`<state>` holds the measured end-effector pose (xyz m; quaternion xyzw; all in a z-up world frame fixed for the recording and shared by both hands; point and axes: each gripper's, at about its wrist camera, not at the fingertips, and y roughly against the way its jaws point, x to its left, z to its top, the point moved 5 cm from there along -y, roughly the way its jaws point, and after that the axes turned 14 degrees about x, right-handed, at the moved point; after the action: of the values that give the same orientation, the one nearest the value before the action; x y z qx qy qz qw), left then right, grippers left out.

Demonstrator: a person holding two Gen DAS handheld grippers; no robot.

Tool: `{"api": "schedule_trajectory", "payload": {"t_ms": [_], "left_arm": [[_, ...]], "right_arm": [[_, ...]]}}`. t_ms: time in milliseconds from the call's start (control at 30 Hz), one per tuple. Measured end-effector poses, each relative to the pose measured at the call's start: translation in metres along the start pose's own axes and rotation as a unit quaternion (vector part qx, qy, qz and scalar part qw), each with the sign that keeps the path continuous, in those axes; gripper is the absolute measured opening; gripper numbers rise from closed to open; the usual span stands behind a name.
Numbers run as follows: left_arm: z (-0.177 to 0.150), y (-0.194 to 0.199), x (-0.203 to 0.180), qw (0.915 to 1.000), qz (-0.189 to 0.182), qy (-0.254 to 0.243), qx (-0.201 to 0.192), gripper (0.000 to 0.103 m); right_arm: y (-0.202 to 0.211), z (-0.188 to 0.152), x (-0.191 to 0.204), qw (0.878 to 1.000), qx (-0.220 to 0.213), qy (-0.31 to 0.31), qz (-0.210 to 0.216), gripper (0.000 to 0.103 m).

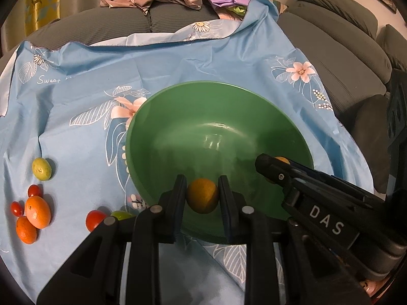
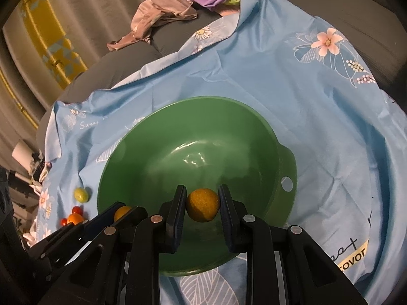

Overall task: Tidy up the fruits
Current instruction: 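Open the right gripper to drop the fruit into the bowl, then move the right gripper to the large orange and grasp it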

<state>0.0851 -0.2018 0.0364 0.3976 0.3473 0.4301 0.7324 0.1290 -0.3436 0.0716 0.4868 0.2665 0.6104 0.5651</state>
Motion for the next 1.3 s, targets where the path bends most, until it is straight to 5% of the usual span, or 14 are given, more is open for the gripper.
{"api": "schedule_trajectory", "payload": {"t_ms": [233,367,633,800,900,1100,1300], "left_arm": [[0.001,0.004,0.001,0.9999,-0.005,0.013,-0.007,0.026],[-0.001,0.021,0.005,0.9995,0.000,0.016,-0.028,0.045],[-0.010,0.070,0.044,0.9936,0.017,0.076,-0.082,0.063],[-0.035,0.106,0.099,0.9801,0.062,0.148,-0.116,0.067],[-0.062,0.120,0.140,0.9632,0.097,0.217,-0.126,0.067],[-0.091,0.112,0.196,0.9414,0.133,0.293,-0.101,0.067],[-0.102,0.088,0.219,0.9392,0.090,0.324,-0.067,0.065]], "right_arm": [[0.002,0.002,-0.001,1.000,-0.007,-0.004,0.005,0.029],[0.011,0.003,0.000,1.000,-0.029,-0.005,0.008,0.051],[0.029,0.004,0.013,0.998,-0.061,0.011,0.029,0.055],[0.031,0.002,0.027,0.997,-0.058,0.035,0.048,0.055],[0.028,0.002,0.039,0.996,-0.052,0.050,0.055,0.055],[0.019,-0.011,0.090,0.989,-0.022,0.123,0.084,0.055],[0.007,-0.027,0.157,0.971,0.034,0.196,0.130,0.055]]}}
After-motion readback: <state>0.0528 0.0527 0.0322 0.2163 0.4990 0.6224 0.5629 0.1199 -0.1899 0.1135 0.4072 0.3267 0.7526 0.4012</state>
